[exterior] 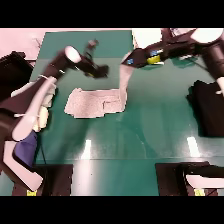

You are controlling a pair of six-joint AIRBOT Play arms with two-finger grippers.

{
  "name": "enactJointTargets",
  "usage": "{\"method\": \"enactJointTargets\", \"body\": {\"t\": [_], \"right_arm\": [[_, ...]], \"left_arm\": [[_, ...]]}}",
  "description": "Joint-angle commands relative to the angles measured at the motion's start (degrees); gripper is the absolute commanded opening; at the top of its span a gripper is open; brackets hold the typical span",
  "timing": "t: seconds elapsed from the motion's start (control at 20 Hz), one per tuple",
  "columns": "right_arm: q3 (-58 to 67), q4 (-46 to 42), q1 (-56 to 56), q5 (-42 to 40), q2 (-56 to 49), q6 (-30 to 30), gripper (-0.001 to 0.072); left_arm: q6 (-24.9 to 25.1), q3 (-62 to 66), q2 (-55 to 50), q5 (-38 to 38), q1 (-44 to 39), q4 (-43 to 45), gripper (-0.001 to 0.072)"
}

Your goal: Fold the shirts.

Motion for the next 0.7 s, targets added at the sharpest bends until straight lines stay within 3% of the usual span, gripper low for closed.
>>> {"method": "enactJointTargets", "body": {"t": [0.0, 0.1, 0.2, 0.3, 0.45, 0.55, 0.65], "right_arm": [[0.57, 6.58, 10.47, -10.75, -6.14, -3.63, 0.0013], [5.77, 10.58, 16.74, -14.95, -13.6, -6.75, 0.0029], [13.97, 10.12, 21.24, -13.73, -20.76, -8.09, 0.0334], [18.21, 5.6, 22.18, -11.76, -23.65, -5.81, 0.0332], [17.84, -9.94, 18.53, -4.24, -22.4, 1.09, 0.0323], [12.52, -17.62, 14.19, -2.32, -19.32, 3.45, 0.0323], [3.43, -19.61, 7.89, -2.23, -15.12, 5.55, 0.0323]], "left_arm": [[0.24, 8.52, 7.3, -6.93, 9.05, 6.25, 0.002], [0.26, 10.23, 12.39, -7.26, 13.35, 8.76, 0.002], [0.24, 10.23, 16.37, -7.56, 16.31, 10.71, 0.002], [0.28, 10.21, 18.34, -8.85, 17.77, 11.34, 0.002], [1.14, 9.81, 18.47, -11.69, 17.51, 11.39, 0.002], [1.14, 8.13, 18.47, -11.63, 16.59, 11.28, 0.002], [1.2, 7.02, 18.34, -11.3, 15.52, 11.34, 0.002]]}}
